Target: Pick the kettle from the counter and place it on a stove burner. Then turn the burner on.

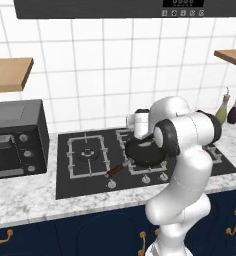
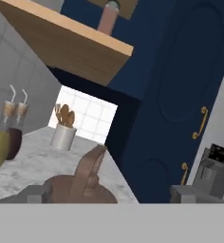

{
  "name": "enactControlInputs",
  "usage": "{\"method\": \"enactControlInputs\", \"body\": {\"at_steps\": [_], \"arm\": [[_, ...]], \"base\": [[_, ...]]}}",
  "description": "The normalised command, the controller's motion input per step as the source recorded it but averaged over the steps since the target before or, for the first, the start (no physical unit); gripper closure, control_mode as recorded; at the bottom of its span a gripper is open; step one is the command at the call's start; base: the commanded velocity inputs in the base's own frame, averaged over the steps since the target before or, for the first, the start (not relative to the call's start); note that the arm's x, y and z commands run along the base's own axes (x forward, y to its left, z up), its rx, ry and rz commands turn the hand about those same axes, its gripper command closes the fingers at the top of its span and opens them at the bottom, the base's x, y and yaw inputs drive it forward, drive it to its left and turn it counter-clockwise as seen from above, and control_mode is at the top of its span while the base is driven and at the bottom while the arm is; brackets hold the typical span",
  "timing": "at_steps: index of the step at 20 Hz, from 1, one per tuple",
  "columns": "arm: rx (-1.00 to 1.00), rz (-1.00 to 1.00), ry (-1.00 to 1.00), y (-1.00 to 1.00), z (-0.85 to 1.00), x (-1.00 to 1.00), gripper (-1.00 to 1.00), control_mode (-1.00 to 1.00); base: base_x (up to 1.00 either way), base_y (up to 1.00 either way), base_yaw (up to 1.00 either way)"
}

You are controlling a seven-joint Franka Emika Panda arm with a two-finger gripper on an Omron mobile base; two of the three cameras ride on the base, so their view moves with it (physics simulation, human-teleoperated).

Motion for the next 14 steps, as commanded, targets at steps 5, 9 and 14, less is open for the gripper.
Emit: {"method": "enactControlInputs", "body": {"at_steps": [5,9,14], "arm": [[0.11,0.01,0.18,0.42,0.81,-0.74,-1.0,-1.0],[0.36,-0.12,0.2,-0.41,0.99,-1.0,-1.0,-1.0],[0.43,-0.17,0.12,-0.6,1.0,-1.0,-1.0,-1.0]], "base": [[0.0,0.0,0.0],[0.0,0.0,0.0],[0.0,0.0,0.0]]}}
